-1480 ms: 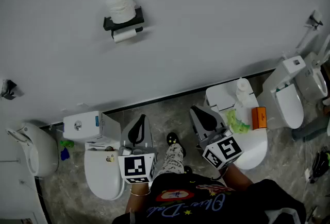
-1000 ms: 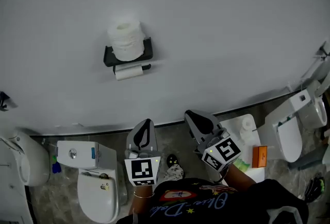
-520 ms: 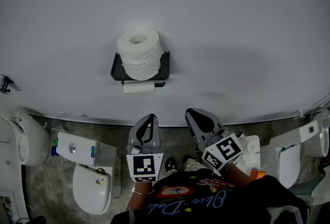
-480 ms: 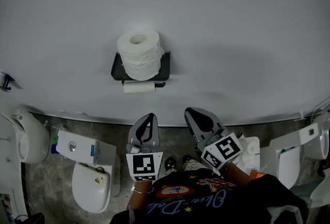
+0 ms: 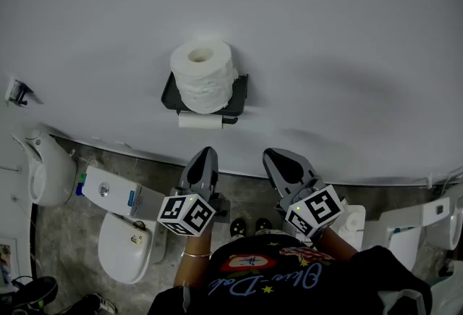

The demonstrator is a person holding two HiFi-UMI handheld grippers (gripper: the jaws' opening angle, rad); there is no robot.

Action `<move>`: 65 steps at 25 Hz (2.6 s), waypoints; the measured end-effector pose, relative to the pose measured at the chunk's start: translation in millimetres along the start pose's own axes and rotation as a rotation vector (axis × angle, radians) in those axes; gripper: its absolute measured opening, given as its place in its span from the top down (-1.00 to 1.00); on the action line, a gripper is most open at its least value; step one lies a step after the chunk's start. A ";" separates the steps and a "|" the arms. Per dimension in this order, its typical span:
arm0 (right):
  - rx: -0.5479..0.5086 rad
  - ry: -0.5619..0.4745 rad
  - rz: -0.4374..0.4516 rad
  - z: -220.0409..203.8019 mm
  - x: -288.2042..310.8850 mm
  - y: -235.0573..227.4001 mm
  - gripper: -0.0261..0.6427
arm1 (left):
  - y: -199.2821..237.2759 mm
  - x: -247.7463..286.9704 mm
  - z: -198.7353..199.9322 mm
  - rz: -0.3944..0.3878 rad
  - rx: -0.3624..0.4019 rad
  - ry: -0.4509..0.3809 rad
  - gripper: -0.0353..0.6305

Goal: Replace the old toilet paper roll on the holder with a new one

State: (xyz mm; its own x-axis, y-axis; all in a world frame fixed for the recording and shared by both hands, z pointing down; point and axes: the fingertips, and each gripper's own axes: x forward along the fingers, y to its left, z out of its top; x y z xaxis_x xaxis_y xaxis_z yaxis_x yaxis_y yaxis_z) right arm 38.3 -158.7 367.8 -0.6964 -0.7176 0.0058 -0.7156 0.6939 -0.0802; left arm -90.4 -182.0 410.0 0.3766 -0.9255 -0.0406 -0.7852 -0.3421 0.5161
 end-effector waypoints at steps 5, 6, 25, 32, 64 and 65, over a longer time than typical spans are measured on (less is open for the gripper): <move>-0.007 -0.019 -0.008 6.6 -1.6 -8.0 0.88 | 11.4 16.3 24.3 -0.105 -0.423 -0.146 0.57; -0.008 -0.020 -0.008 6.8 -1.7 -8.3 0.88 | 13.6 18.8 30.0 -0.129 -0.490 -0.175 0.45; 0.015 0.005 -0.114 2.5 -16.2 -34.1 0.88 | 24.2 68.6 43.9 -0.264 -0.809 -0.235 0.34; 0.035 -0.010 -0.148 -1.9 -25.8 -46.1 0.88 | -28.2 82.5 13.2 -0.357 -0.836 -0.118 0.34; 0.069 -0.014 -0.122 -8.8 -20.8 -45.4 0.88 | -30.6 -13.4 -22.1 0.054 0.441 0.122 0.33; 0.069 -0.015 -0.124 -8.9 -21.1 -45.5 0.88 | -30.4 -13.1 -22.2 0.055 0.444 0.125 0.33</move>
State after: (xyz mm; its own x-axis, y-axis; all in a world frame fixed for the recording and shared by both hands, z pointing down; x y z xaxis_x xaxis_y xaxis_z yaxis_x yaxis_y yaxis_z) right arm 85.1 -174.6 380.2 -0.6019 -0.7985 0.0052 -0.7902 0.5947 -0.1481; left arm -60.5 -155.9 413.9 0.3636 -0.9268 0.0942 -0.9298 -0.3549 0.0970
